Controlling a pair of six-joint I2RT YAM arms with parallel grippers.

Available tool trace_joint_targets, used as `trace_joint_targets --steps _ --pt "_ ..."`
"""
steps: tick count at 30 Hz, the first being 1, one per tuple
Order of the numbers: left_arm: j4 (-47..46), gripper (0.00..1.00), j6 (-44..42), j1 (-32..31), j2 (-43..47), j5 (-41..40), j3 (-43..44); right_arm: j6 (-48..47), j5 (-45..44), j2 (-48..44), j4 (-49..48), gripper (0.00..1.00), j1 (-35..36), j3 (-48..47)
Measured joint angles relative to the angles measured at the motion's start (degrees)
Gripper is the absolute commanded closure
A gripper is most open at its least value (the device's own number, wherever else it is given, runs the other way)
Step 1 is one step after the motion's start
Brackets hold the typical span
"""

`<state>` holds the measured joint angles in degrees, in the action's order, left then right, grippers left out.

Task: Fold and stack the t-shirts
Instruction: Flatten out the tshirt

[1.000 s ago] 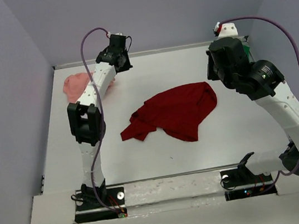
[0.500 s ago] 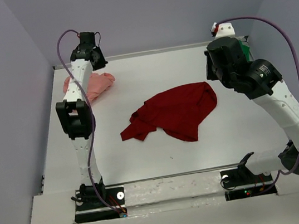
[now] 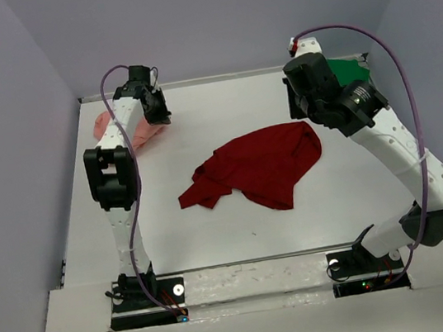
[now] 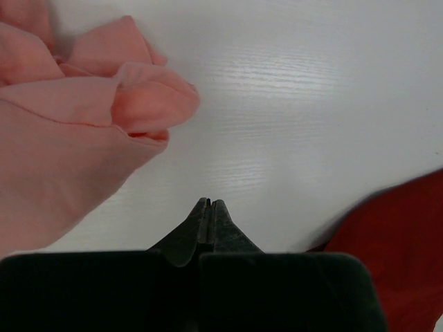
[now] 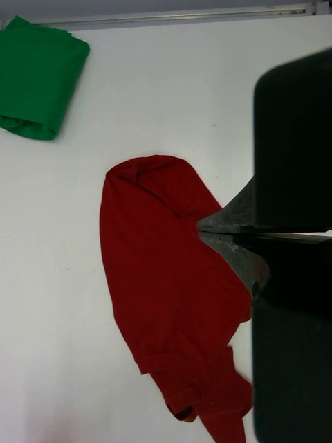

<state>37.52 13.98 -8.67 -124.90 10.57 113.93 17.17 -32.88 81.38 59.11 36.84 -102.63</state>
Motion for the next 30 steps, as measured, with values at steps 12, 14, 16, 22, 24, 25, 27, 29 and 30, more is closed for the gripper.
trace_joint_targets --steps 12,14,16,22,24,25,27,29,30 --pt "3.96 1.0 0.0 2.4 -6.78 -2.49 2.47 -0.7 0.13 -1.44 0.48 1.0 0.0 -1.99" --pt "5.05 1.0 0.04 2.8 -9.57 -3.34 4.22 -0.7 0.11 -2.51 0.59 1.0 0.0 -2.03" --pt "6.54 1.0 0.07 3.19 -12.7 -3.96 6.67 -0.68 0.13 -3.45 0.9 1.0 0.0 -2.34" --pt "8.2 1.0 0.28 4.24 -14.01 -6.47 10.71 -0.5 0.42 -4.61 0.92 1.0 0.0 -2.36" --pt "8.33 1.0 0.35 4.63 -14.01 -6.99 10.73 -0.46 0.61 -4.61 0.94 1.0 0.0 -2.29" --pt "8.52 1.0 0.39 4.98 -14.01 -7.19 10.73 -0.44 0.81 -4.61 0.9 1.0 0.0 -2.23" --pt "8.61 1.0 0.48 6.23 -14.01 -7.82 10.73 -0.44 1.07 -4.68 0.92 1.0 0.0 -1.68" --pt "8.76 1.0 0.5 7.69 -14.01 -8.07 10.84 -0.44 1.25 -4.61 1.09 1.0 0.0 -1.36" --pt "8.79 1.0 0.52 8.15 -14.03 -8.13 10.84 -0.44 1.25 -4.59 1.14 1.0 0.0 -1.29"
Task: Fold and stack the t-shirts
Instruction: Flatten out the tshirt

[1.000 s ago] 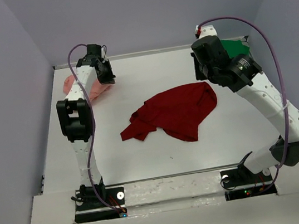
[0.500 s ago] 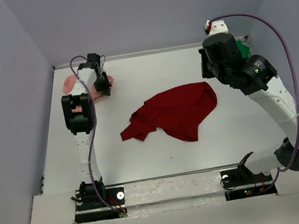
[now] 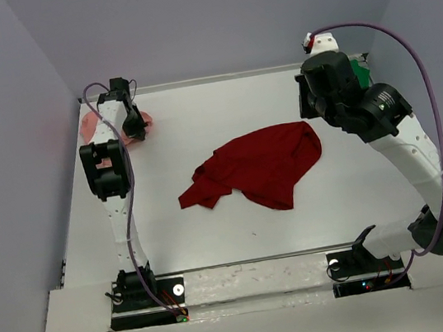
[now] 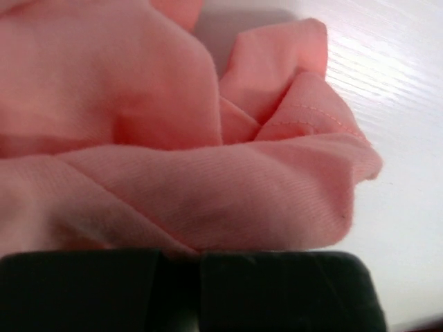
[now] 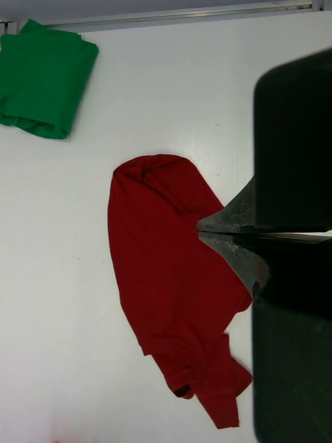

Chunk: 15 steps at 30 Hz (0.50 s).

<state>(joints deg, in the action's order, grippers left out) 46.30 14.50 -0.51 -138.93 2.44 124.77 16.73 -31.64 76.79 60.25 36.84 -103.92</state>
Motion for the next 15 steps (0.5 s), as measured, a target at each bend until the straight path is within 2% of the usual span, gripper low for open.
trace_joint_targets --steps 9,10,11,12,13,14,15 --pt "1.29 1.0 0.2 6.4 -2.97 -0.5 6.27 0.24 1.27 -0.07 0.33 1.0 0.0 1.38" --pt "1.2 0.93 0.17 6.62 -3.39 -0.04 6.91 0.44 1.42 -0.07 0.33 1.0 0.0 1.84" --pt "1.14 0.66 0.15 6.62 -3.5 0.63 6.95 0.66 1.75 -0.07 0.39 1.0 0.0 2.47" --pt "0.9 0.51 0.22 6.49 -3.5 1.14 6.64 0.72 1.92 -0.07 0.37 1.0 0.0 2.95" --pt "0.26 0.26 -0.24 6.21 -3.26 1.66 5.99 0.87 2.23 -0.07 0.26 1.0 0.0 3.74" --pt "-0.59 0.26 -0.39 5.81 -2.73 2.21 4.79 0.98 2.4 -0.09 0.15 1.0 0.0 4.22" --pt "-0.81 0.07 -0.37 5.31 -2.38 2.67 3.93 1.03 2.82 -0.07 -0.02 1.0 0.0 5.01"
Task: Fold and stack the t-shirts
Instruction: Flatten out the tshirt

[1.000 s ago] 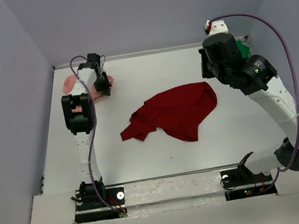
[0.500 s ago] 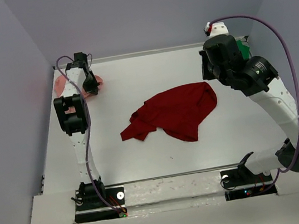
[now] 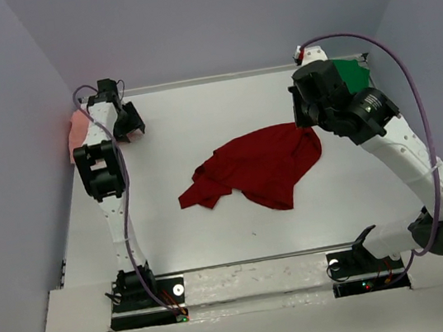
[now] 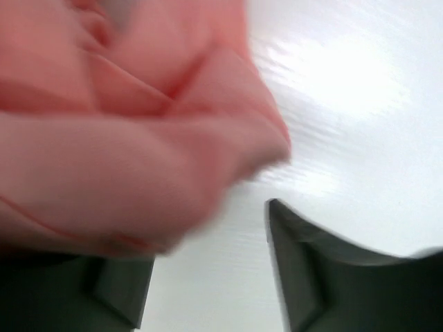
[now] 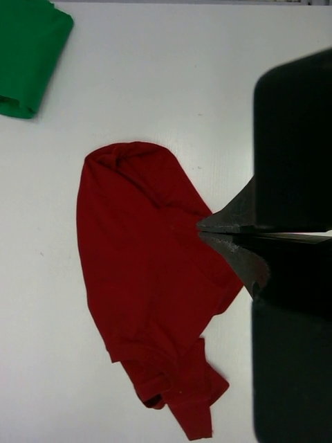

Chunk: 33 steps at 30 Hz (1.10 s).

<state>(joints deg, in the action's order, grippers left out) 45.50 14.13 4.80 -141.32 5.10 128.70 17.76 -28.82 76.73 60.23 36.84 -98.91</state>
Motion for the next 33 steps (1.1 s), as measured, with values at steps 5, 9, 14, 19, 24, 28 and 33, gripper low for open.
trace_joint_targets --steps 5,9,14,19,24,28,33 --pt "-1.68 0.03 -0.11 -6.12 6.03 2.29 -6.64 0.02 1.7 1.03 -0.87 1.0 0.0 1.09" --pt "-2.78 0.03 -0.26 -15.65 14.93 3.74 -8.37 0.02 3.04 2.69 -2.16 1.0 0.15 1.16" --pt "-5.05 0.04 -0.07 -26.84 28.96 5.7 -9.11 0.02 4.26 3.54 -2.75 0.97 0.37 1.6" --pt "-6.36 0.06 1.33 -27.82 44.41 3.76 -18.47 1.18 4.52 3.5 -3.72 0.45 0.22 6.27" --pt "-7.52 0.13 4.81 -27.26 53.31 -0.55 -33.75 3.39 11.15 3.08 -6.49 0.51 -2.95 13.92" --pt "-8.24 0.15 7.13 -28.55 56.5 -1.11 -45.92 4.68 15.76 3.26 -8.31 0.53 -4.31 20.59" --pt "-9.01 0.16 8.96 -29.38 57.59 -1.29 -55.6 3.41 22.38 10.21 -9.99 0.58 -4.31 21.16"
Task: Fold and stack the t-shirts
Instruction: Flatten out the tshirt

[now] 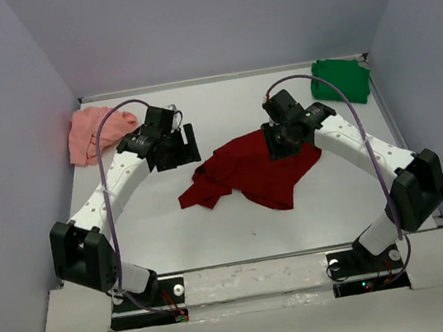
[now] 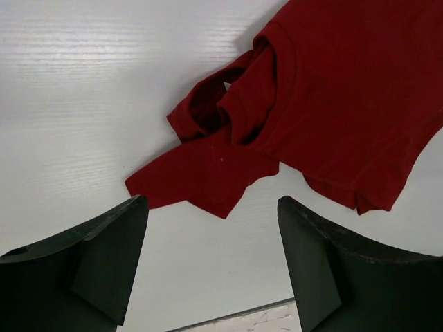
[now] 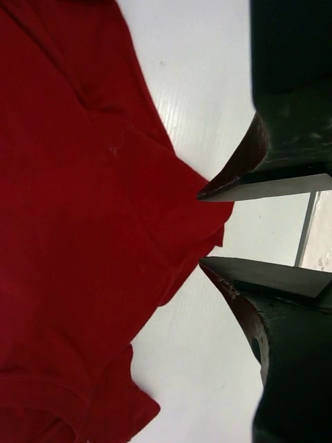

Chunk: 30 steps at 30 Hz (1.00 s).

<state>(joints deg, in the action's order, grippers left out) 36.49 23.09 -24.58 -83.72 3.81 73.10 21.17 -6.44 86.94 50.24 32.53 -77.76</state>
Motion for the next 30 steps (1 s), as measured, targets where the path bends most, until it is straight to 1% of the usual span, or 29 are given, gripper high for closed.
trace_joint_targets --steps 2,4,6,8,10,11,16,20,24,27,30 --pt "-0.26 0.16 0.63 -0.07 1.49 0.0 -0.81 -0.55 1.49 1.88 -0.44 0.58 0.0 -0.39" --pt "-1.29 0.16 1.07 -0.07 3.5 0.26 -0.81 -1.86 4.9 4.96 0.74 0.58 0.28 -2.78" --pt "-2.05 0.16 1.46 -0.09 5.68 0.37 -0.7 -3.26 6.01 9.51 2.14 0.57 1.55 -8.0" --pt "-2.29 0.16 2.03 -0.09 7.15 0.0 -0.22 -4.42 5.92 14.49 2.95 0.58 4.26 -13.6" --pt "-2.34 0.15 2.64 -0.09 7.82 -1.31 0.2 -5.05 6.32 17.42 2.43 0.58 6.38 -16.44" --pt "-2.29 0.15 3.02 -0.09 8.35 -3.32 0.22 -5.18 7.19 18.32 2.23 0.58 7.28 -16.94" --pt "-1.66 0.15 4.11 0.46 11.06 -9.01 0.46 -4.87 10.34 20.76 2.62 0.55 9.29 -18.62" --pt "-0.09 0.15 3.74 2.89 10.6 -11.54 4.98 -4.81 11.72 21.38 2.29 0.53 9.29 -19.06" --pt "0.24 0.15 3.04 5.2 8.55 -11.67 9.88 -4.87 12.11 21.88 2.25 0.5 9.27 -19.06" --pt "0.13 0.15 2.82 5.84 8.02 -11.37 10.54 -4.52 10.95 22.08 2.4 0.46 9.27 -18.67" --pt "0.26 0.15 2.54 5.86 7.91 -10.86 10.54 -3.37 9.35 20.76 1.18 0.46 9.27 -14.32"
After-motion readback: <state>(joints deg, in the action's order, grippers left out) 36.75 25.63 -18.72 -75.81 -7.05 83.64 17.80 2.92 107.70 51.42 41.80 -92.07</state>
